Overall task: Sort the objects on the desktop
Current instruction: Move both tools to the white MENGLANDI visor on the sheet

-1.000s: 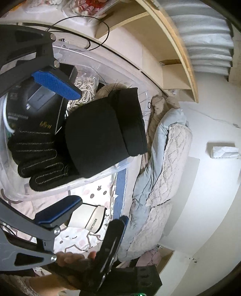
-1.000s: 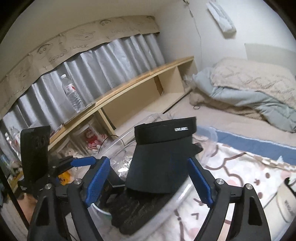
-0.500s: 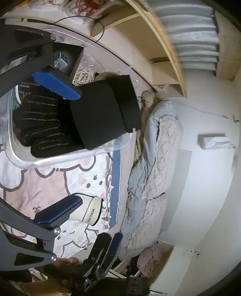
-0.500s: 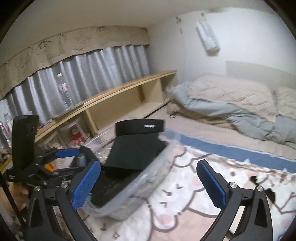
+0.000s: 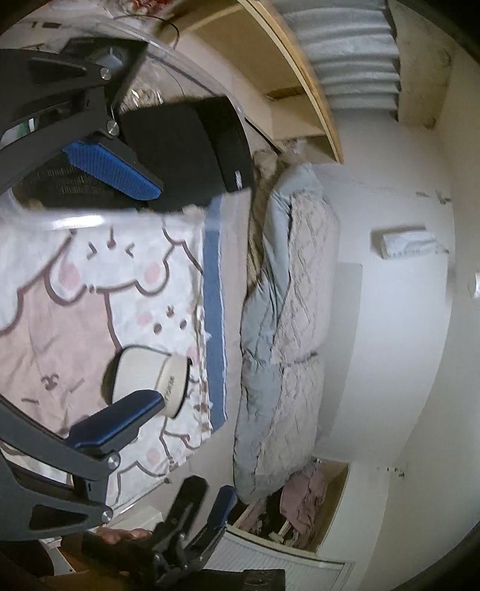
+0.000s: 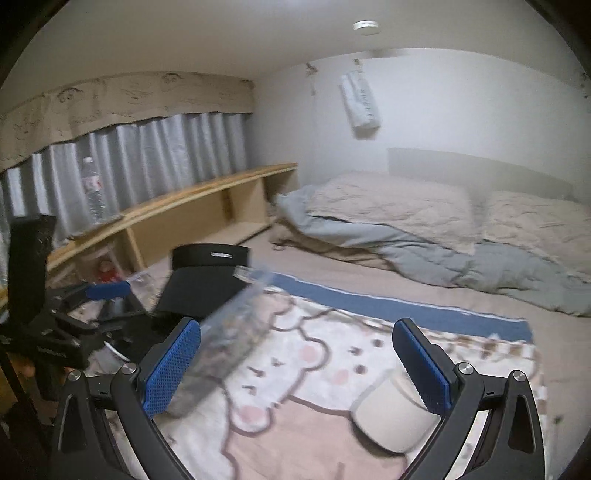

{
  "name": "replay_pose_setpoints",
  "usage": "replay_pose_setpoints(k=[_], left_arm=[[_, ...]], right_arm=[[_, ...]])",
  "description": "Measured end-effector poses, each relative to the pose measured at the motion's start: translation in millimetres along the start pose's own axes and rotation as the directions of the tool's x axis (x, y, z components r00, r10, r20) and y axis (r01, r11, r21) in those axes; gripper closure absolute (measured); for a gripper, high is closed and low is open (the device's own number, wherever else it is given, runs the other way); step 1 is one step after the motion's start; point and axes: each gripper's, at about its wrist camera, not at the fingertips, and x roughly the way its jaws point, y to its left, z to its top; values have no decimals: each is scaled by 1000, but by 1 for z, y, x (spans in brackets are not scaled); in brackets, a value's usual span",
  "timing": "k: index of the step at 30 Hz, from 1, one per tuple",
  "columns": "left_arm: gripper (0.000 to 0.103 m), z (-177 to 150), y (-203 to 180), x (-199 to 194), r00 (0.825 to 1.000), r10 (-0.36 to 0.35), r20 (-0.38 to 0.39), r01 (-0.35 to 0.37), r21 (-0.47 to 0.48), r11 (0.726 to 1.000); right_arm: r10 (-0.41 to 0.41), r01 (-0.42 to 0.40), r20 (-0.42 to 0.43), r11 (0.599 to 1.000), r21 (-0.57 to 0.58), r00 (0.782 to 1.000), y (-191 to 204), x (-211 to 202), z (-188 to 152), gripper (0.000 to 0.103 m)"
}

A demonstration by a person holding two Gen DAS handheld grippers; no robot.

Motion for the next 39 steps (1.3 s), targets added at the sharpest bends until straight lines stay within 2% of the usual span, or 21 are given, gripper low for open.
replay_pose_setpoints(k=[6,11,15,18,21,23,26,28,30,34,36,38,39], left_arm=[[0,-3,-43,20,998,-50,29,48,77,996],[0,-18,-73,39,998,-64,8,62,155,986],[0,-30,-83,59,997,-71,-30,75,180,981],[0,-37,-89,73,998,-64,-23,68,225,972],[1,-52,-98,90,999,-37,2,34,320,947],[2,-68,-105,109,1000,0,-25,10,398,917],[5,-87,-111,135,996,27,-85,16,470,883],[5,-97,-116,152,991,53,-123,14,488,873],[5,-103,-117,165,986,48,-159,35,482,875],[6,-119,-125,195,976,65,-206,49,505,862],[9,-131,-130,213,969,112,-220,27,545,838],[13,-143,-135,230,961,160,-224,6,598,801],[13,-146,-136,235,960,172,-223,1,611,791]], right_arm=[[-99,99,-7,995,-15,995,-31,-20,-19,0],[-174,174,11,983,-55,985,-51,-31,-39,0],[-230,230,20,969,-93,973,-60,-27,-57,0],[-265,263,-2,957,-126,964,-65,-16,-74,0],[-263,250,-86,959,-137,961,-72,-4,-87,0],[-265,248,-116,959,-139,957,-75,0,-92,0],[-272,255,-134,958,-127,953,-82,0,-97,0],[-274,258,-160,959,-118,948,-88,2,-97,0],[-276,261,-186,960,-104,943,-93,1,-97,0],[-284,276,-180,959,-71,942,-100,-2,-91,0],[-297,291,-192,955,-62,935,-104,0,-89,0],[-336,330,-215,942,-63,917,-108,2,-89,0],[-358,352,-222,933,-68,907,-109,3,-88,0]])
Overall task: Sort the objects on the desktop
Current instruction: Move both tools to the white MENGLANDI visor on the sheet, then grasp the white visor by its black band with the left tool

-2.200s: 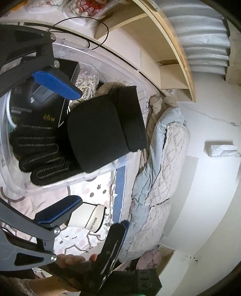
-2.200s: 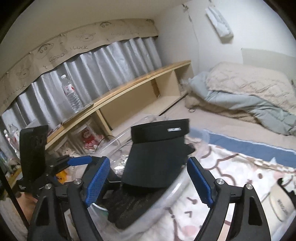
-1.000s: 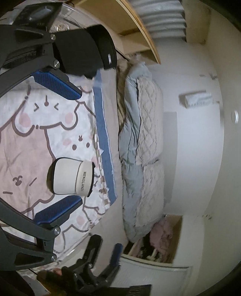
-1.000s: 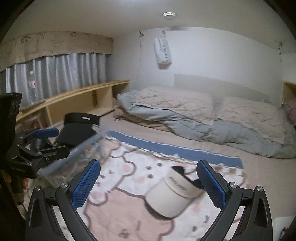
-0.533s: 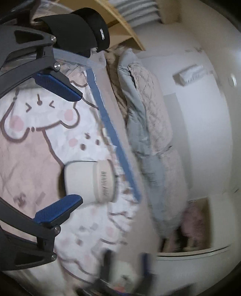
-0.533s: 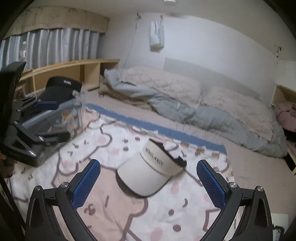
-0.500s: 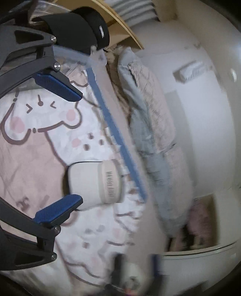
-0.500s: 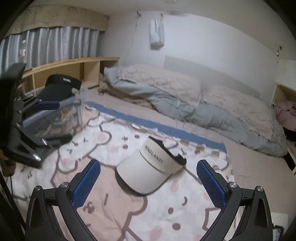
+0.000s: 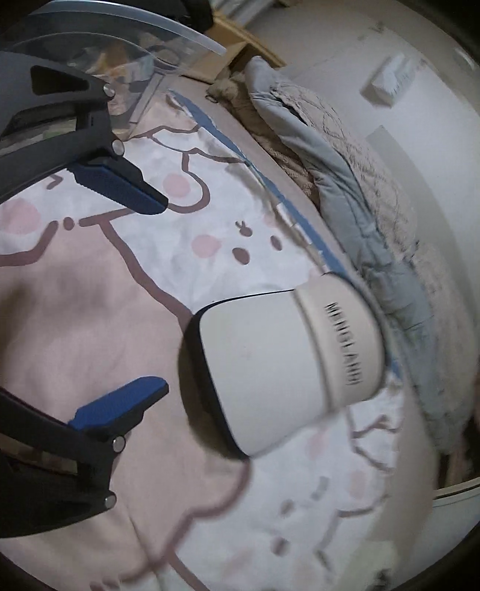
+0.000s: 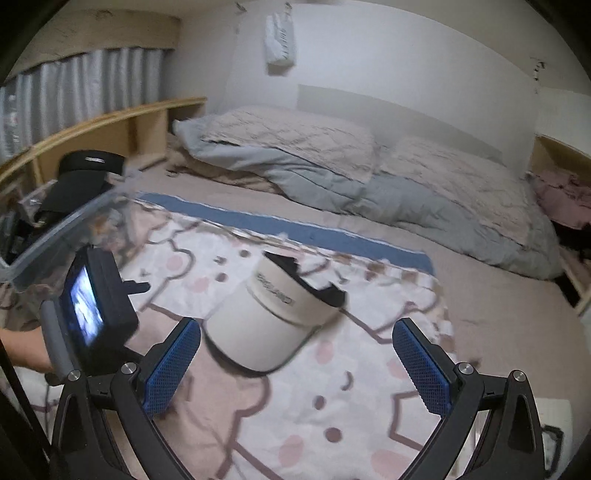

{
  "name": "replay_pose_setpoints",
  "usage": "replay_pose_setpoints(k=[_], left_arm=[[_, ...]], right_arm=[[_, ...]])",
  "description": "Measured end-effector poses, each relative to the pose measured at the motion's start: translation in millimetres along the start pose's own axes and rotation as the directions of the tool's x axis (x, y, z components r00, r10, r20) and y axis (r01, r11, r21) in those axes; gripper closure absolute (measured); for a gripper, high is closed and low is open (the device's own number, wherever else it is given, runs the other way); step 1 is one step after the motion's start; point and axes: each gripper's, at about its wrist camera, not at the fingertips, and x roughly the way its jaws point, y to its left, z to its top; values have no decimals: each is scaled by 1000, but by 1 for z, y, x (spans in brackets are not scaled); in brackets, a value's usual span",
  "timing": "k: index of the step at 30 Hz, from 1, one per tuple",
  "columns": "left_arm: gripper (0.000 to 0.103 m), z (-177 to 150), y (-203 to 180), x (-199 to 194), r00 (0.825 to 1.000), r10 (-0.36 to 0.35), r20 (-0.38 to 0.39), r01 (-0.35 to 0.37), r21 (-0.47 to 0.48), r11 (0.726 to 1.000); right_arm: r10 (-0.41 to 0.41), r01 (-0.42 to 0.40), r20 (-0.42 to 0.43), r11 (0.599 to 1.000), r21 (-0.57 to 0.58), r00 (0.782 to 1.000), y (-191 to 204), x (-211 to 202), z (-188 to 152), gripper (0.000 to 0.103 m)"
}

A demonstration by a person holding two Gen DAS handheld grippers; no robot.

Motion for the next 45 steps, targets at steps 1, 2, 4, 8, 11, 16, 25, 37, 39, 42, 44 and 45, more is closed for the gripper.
replay_pose_setpoints(k=[1,2,4,8,11,16,25,37,39,42,44,45], left_arm=[[13,0,-3,6,1000,4,-4,-4,6,1000],[13,1,-5,12,1000,1,-7,-1,4,1000],[17,2,-9,20,1000,-10,-5,10,-2,1000],[22,7,-16,30,998,-60,27,60,-4,998],[29,13,-18,30,995,-70,72,71,-8,997],[67,25,-16,26,989,-110,104,112,-13,994],[81,52,14,-8,958,-198,207,228,-135,964],[82,66,7,-31,931,-271,243,306,-116,945],[82,65,5,-31,928,-283,241,316,-109,942],[82,64,8,-30,925,-293,241,328,-116,938],[82,65,11,-31,919,-307,250,345,-127,930],[82,65,13,-32,916,-312,253,353,-137,926]], right_arm=[[-22,22,-2,1000,1,1000,-1,0,0,0],[-36,36,0,999,3,999,-3,0,-1,0],[-44,44,3,999,9,999,-8,-1,-3,0],[14,-14,2,999,52,1000,-20,-2,-7,0],[48,-47,-9,997,67,999,-27,1,-12,0],[102,-100,-32,993,58,994,-32,12,-23,0],[30,-39,-123,996,-74,992,-18,32,-43,0],[-65,38,-84,958,-283,994,19,72,-46,30],[-71,37,-99,949,-314,993,27,85,-43,32],[-122,79,-104,936,-344,987,32,103,-39,49],[-172,127,-104,930,-344,980,32,115,-36,69],[-167,119,-118,935,-335,979,30,120,-35,77]])
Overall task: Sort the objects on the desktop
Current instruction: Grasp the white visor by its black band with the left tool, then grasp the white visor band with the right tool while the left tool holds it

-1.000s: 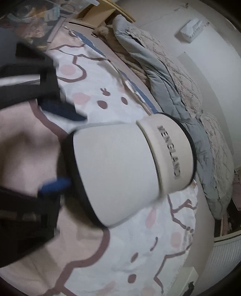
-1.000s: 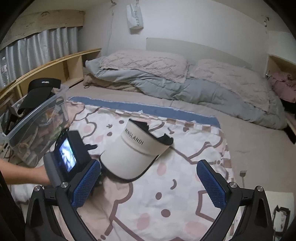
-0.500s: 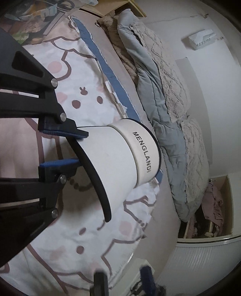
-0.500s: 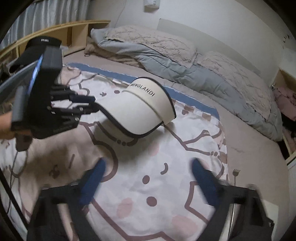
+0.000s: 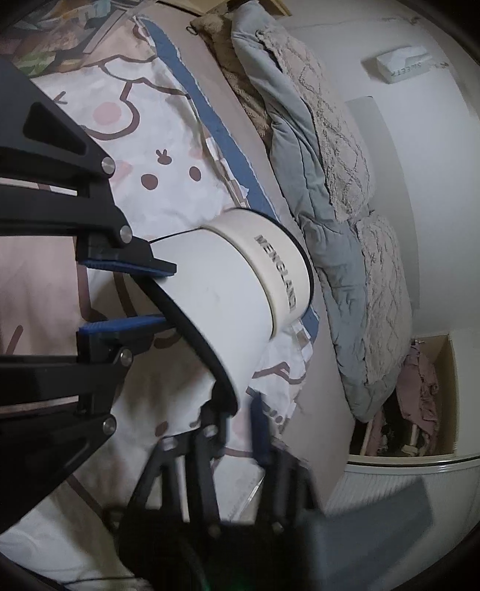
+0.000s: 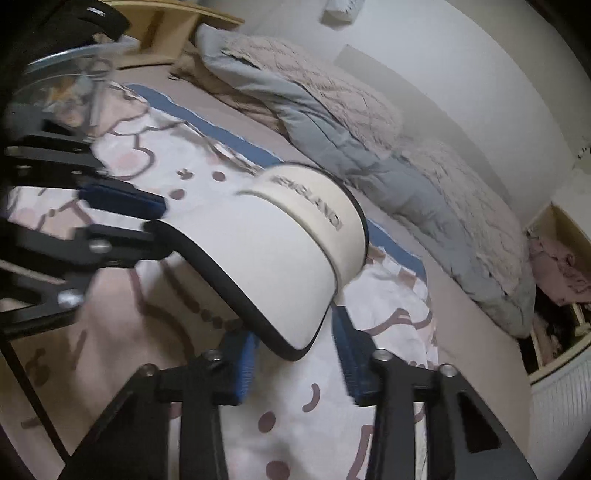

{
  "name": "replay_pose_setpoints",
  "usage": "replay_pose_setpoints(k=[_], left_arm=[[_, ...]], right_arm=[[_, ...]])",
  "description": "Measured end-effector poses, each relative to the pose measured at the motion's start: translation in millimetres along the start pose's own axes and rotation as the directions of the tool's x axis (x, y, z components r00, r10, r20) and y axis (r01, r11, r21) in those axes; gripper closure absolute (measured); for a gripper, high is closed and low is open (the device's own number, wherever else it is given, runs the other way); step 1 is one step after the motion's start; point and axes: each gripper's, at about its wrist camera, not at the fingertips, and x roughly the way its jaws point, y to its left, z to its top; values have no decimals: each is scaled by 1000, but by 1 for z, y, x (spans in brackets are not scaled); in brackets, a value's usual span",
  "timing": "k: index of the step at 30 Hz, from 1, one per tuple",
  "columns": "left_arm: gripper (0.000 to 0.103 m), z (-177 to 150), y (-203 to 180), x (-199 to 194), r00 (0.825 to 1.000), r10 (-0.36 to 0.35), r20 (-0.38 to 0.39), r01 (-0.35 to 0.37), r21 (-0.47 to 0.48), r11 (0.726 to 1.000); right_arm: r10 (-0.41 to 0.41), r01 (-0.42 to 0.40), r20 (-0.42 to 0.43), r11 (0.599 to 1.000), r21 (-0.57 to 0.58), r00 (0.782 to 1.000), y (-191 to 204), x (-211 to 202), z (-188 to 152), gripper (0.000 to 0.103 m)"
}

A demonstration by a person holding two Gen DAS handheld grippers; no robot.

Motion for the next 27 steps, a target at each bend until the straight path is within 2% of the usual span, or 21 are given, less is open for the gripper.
replay_pose_setpoints(k=[1,3,5,6,9,12,16,19,22,24,27], left_arm=[[82,2,1,-3,1000,-6,6,6,-13,1000],[82,5,3,-9,1000,-17,17,17,-26,1000],[82,7,4,-19,999,-12,37,13,-26,1000],[82,7,4,-25,999,-12,44,13,-22,1000],[69,3,4,-39,998,3,56,-3,6,1000],[68,-5,1,-50,998,20,54,-23,52,998],[68,-9,-2,-62,998,22,52,-25,65,998],[68,-10,-9,-71,999,-17,48,13,76,997],[68,-11,-26,-80,999,-22,46,16,145,989],[69,-11,-33,-83,999,-34,35,28,159,987],[83,-11,-37,-84,999,-26,20,22,172,985]], right_arm=[[5,-5,-2,1000,1,1000,0,2,1,85],[-18,18,7,1000,-20,1000,1,1,4,86],[-8,8,7,1000,-11,1000,-2,-1,4,86],[6,-6,5,1000,3,1000,-4,-4,4,86],[38,-38,-6,999,33,999,-6,-12,5,86],[76,-74,-22,993,92,997,-13,-23,4,86],[132,-127,-18,979,158,991,-19,-47,4,86],[192,-186,-8,960,209,981,-25,-68,-1,86],[241,-233,-6,944,234,970,-29,-84,-9,86],[268,-258,-7,935,243,963,-29,-94,-16,86],[292,-280,-12,928,245,956,-29,-106,-25,86]])
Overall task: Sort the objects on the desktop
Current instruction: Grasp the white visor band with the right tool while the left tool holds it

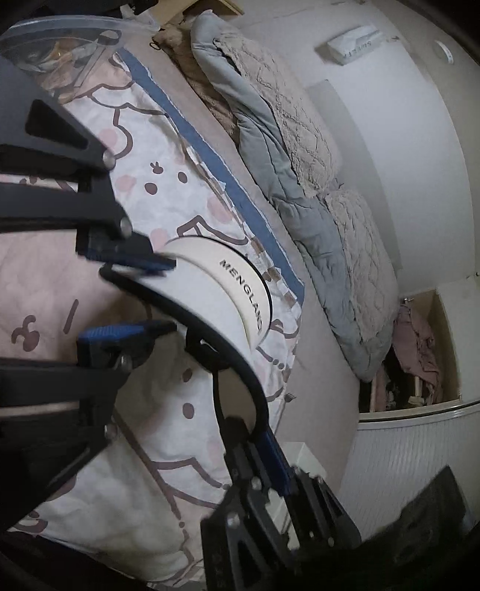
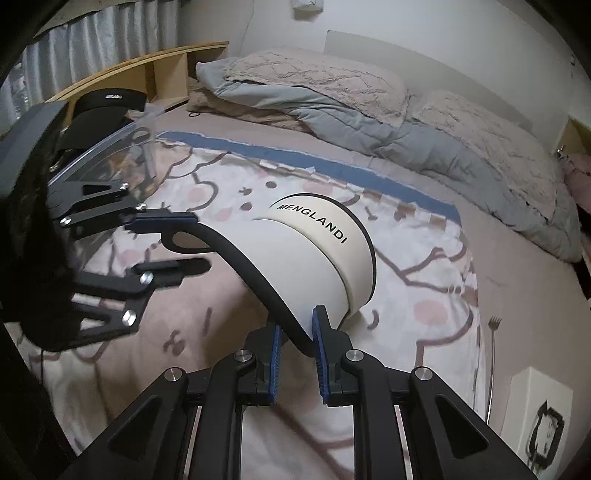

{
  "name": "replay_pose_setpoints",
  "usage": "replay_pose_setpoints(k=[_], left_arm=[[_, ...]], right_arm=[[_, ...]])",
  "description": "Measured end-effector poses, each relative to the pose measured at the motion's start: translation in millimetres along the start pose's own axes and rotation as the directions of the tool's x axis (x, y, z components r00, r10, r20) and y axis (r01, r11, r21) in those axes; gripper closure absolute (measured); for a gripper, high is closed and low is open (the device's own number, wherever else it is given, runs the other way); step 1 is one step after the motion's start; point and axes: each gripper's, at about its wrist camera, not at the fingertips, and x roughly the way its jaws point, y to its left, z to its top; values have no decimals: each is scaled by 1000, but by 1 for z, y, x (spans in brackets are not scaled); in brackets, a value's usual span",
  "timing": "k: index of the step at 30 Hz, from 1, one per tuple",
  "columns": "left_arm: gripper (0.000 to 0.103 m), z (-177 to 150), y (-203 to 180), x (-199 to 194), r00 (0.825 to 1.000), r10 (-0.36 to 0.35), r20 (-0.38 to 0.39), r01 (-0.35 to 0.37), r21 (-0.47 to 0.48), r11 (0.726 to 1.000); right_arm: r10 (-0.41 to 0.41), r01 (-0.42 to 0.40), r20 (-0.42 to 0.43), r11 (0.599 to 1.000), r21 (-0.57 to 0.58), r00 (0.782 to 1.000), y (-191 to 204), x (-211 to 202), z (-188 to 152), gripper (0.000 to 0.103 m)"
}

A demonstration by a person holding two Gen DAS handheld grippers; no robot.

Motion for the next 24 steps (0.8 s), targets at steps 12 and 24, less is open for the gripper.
replay_pose_setpoints(k=[12,24], left_arm=[[87,8,-3,1,998,-36,-48,31,-89,996],[82,1,-6,25,987,41,-157,-53,-72,996]], right_arm=[[-8,8,-24,1000,-1,1000,-3,-6,-20,86],[-177,178,-32,983,51,984,-28,8,-8,93]])
